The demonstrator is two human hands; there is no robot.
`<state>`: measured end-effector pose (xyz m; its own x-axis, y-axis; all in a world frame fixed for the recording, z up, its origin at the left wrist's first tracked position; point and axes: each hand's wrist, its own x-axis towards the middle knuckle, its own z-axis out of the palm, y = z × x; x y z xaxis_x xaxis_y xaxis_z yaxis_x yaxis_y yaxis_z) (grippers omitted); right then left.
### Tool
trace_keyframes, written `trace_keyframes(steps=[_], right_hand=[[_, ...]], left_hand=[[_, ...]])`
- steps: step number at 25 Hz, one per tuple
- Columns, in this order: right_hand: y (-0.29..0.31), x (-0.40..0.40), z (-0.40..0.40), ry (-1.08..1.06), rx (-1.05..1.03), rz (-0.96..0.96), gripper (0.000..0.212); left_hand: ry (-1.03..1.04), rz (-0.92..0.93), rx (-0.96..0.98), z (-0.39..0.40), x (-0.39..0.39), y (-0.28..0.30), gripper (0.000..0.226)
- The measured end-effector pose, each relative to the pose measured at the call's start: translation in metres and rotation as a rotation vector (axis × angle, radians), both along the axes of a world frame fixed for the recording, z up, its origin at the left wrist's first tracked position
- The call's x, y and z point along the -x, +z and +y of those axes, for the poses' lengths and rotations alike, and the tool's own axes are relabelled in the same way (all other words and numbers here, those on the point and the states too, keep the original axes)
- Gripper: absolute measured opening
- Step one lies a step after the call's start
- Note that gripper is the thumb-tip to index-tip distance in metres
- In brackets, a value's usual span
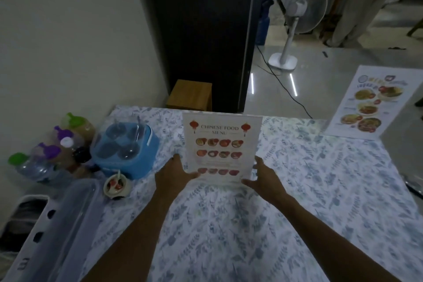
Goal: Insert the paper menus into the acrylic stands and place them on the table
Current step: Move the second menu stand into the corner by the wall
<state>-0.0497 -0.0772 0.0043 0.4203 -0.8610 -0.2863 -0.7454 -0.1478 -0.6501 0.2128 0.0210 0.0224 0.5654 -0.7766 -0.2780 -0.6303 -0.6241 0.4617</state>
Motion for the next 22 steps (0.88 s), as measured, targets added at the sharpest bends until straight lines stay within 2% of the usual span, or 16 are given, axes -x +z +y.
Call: trace_keyframes(steps=[2,4,9,14,19,22], right_hand=[[-0.008,-0.005,-0.015,0.086,-0.022,0.007,0.049],[-0.010,-0.003,-0.027,0.113,-0.060,0.015,0.034],[0.000,-0.012,-0.050,0.074,-0.007,0.022,0.030],[0.036,-0.036,-0.084,0.035,0.113,0.038,0.031],[0.063,-0.114,-0.110,-0.017,0.215,0.069,0.034],[0.069,-0.182,-0.122,-0.022,0.219,0.052,0.034]], left_hand=[[-0.056,0.170,0.084,-0.018,-0.007,-0.006,0.069],[-0.085,0.222,0.133,-0.027,-0.010,-0.008,0.059],[-0.107,0.209,0.197,-0.049,-0.017,0.002,0.058],[-0.164,0.191,0.255,-0.095,-0.047,0.037,0.060],[-0.235,0.085,0.239,-0.139,-0.130,0.056,0.064],[-0.225,0.169,0.257,-0.153,-0.198,0.066,0.066]])
